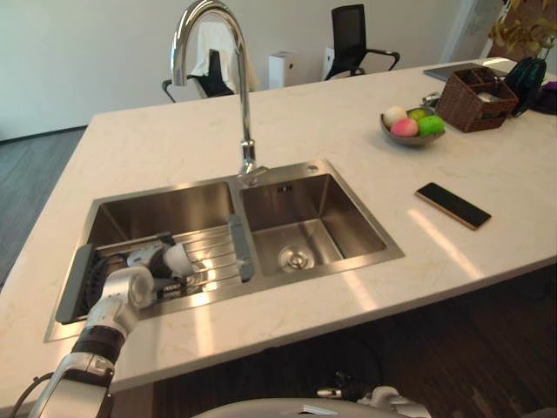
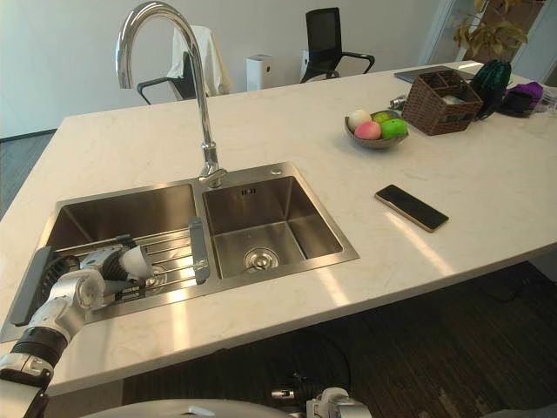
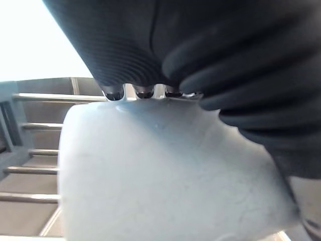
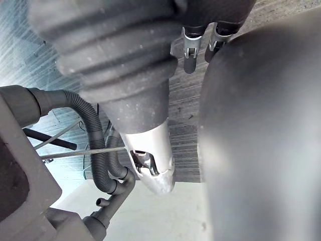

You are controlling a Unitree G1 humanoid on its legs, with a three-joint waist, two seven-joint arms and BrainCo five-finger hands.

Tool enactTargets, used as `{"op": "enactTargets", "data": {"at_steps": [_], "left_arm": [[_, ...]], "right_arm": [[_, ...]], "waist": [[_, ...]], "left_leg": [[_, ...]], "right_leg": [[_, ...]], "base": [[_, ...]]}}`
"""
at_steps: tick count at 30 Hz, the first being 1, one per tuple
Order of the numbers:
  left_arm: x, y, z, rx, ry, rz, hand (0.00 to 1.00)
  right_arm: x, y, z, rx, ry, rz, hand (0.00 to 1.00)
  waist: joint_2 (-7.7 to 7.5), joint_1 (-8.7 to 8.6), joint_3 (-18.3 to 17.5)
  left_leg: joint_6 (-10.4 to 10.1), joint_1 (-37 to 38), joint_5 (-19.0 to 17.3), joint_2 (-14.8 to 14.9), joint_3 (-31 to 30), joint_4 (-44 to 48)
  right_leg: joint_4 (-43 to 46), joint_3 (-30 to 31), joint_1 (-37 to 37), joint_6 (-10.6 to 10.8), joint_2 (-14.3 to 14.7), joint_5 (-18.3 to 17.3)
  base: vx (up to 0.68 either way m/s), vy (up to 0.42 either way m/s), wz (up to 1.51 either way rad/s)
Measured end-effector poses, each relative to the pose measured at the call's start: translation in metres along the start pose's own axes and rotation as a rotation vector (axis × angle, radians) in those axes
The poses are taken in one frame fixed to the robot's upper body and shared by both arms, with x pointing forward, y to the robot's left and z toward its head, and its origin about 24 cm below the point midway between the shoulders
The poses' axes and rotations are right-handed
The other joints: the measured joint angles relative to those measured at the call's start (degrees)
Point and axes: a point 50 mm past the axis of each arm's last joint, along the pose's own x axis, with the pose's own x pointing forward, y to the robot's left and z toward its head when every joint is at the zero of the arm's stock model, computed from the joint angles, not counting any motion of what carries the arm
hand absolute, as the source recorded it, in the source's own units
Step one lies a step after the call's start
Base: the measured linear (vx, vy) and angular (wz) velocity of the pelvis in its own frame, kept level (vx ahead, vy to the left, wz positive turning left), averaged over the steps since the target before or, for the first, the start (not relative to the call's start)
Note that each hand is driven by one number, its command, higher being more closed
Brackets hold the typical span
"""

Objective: Walk over to the sink, pick up the cup, carry it to the dishwasher, place the cup inside the dishwasher, then close the dishwasher door

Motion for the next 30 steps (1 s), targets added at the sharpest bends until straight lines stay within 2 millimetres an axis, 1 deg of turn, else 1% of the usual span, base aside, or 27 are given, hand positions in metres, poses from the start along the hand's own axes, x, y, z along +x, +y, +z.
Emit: {"op": "enactTargets", "data": {"at_steps": [5,9,14,16,18,19,20,21,22,24,25,26,28,29,30], "left_arm": [[0.000,-0.001,0.000,-0.032,-0.019,-0.004,1.00],[-0.001,-0.007,-0.004,-0.049,-0.018,0.052,1.00],[-0.004,-0.010,-0.008,-0.077,-0.020,0.095,1.00],[-0.004,-0.008,-0.010,-0.111,-0.024,0.119,1.00],[-0.005,-0.003,-0.010,-0.178,-0.038,0.179,1.00],[-0.006,0.001,-0.012,-0.233,-0.044,0.224,1.00],[-0.007,0.000,-0.013,-0.264,-0.042,0.241,1.00],[-0.009,0.000,-0.014,-0.314,-0.046,0.274,1.00],[-0.010,0.007,-0.012,-0.350,-0.070,0.314,1.00],[-0.015,0.017,-0.008,-0.429,-0.118,0.375,1.00],[-0.017,0.020,-0.006,-0.449,-0.135,0.395,1.00],[-0.020,0.025,-0.003,-0.493,-0.163,0.428,1.00],[-0.027,0.035,-0.002,-0.595,-0.198,0.491,1.00],[-0.037,0.051,-0.001,-0.685,-0.237,0.592,1.00],[-0.045,0.064,0.002,-0.738,-0.282,0.669,1.00]], "right_arm": [[0.001,0.000,0.000,-0.027,0.012,0.002,0.00],[0.002,0.000,0.004,-0.054,0.006,0.002,0.00],[0.003,0.002,0.005,-0.067,-0.014,0.004,0.00],[0.003,0.002,0.005,-0.068,-0.019,0.002,0.00],[0.003,0.002,0.006,-0.070,-0.030,-0.001,0.00],[0.003,0.002,0.006,-0.068,-0.035,-0.002,0.00],[0.003,0.003,0.006,-0.065,-0.039,-0.002,0.00],[0.004,0.004,0.007,-0.063,-0.049,0.000,0.00],[0.004,0.005,0.007,-0.049,-0.065,-0.004,0.00],[0.005,0.009,0.007,-0.033,-0.075,-0.002,0.00],[0.006,0.010,0.005,-0.029,-0.074,-0.001,0.00],[0.006,0.012,0.003,-0.016,-0.080,-0.006,0.00],[0.006,0.011,0.001,0.010,-0.087,-0.014,0.00],[0.006,0.012,-0.002,0.028,-0.091,-0.019,0.00],[0.005,0.012,-0.004,0.040,-0.097,-0.021,0.00]], "waist": [[-0.01,-0.17,0.00],[-0.02,-0.80,0.01],[0.02,-1.10,0.06],[0.06,-1.16,0.17],[0.08,-1.09,0.45],[-0.03,-1.03,0.67],[-0.19,-1.06,0.90],[-0.74,-1.07,1.52],[-0.84,-0.85,1.80],[-1.98,-0.61,2.47],[-2.30,-0.50,2.59],[-2.65,0.11,2.66],[-2.81,0.56,2.63],[-2.81,1.11,2.64],[-2.81,1.65,2.64]], "left_leg": [[-0.02,0.39,-0.02,0.00,0.06,0.01],[-0.02,0.42,-0.02,0.03,0.07,0.01],[0.02,0.42,-0.06,0.03,0.10,0.01],[0.04,0.40,-0.08,0.04,0.10,0.01],[0.08,0.35,-0.12,0.03,0.07,0.00],[0.10,0.28,-0.14,0.00,0.00,0.00],[0.11,0.26,-0.14,0.00,-0.02,0.00],[0.12,0.21,-0.15,0.02,-0.08,0.01],[0.12,0.07,-0.15,0.03,-0.25,0.01],[0.14,-0.50,-0.13,-0.03,-0.83,0.01],[0.14,-0.71,-0.12,-0.08,-1.06,0.01],[0.15,-0.94,-0.12,-0.24,-1.30,0.02],[0.15,-1.17,-0.13,-0.39,-1.68,0.03],[0.15,-1.26,-0.11,-0.46,-1.75,0.04],[0.15,-1.31,-0.09,-0.45,-1.78,0.05]], "right_leg": [[-0.50,0.01,0.61,0.01,0.01,0.09],[-0.81,0.00,0.73,0.01,0.01,0.22],[-1.13,0.01,0.72,0.05,-0.01,0.18],[-1.16,-0.01,0.72,0.07,-0.02,0.15],[-1.16,-0.05,0.72,0.08,-0.03,0.09],[-1.11,-0.14,0.74,0.08,-0.07,0.09],[-1.05,-0.16,0.75,0.08,-0.07,0.09],[-1.07,-0.25,0.77,0.07,-0.08,0.10],[-1.10,-0.49,0.77,0.07,-0.11,0.10],[-1.17,-1.16,0.55,0.08,-0.17,0.08],[-1.19,-1.39,0.47,0.11,-0.20,0.06],[-1.19,-1.59,0.56,0.23,-0.32,-0.02],[-1.20,-2.59,0.66,0.41,-0.55,-0.14],[-1.16,-3.61,0.71,0.42,-0.86,-0.14],[-1.14,-3.85,0.74,0.42,-0.87,-0.14]], "base": [[0.01,-0.004,0.00],[-0.01,-0.009,0.00],[-0.02,-0.017,0.00],[-0.01,-0.017,0.00],[-0.01,-0.018,0.01],[0.00,0.000,0.00],[0.00,-0.030,0.03],[0.00,-0.019,0.04],[0.00,-0.020,0.07],[0.00,-0.030,0.14],[0.02,-0.040,0.15],[0.05,-0.034,0.12],[0.06,-0.038,0.13],[0.02,-0.040,0.10],[0.00,-0.033,0.10]]}}
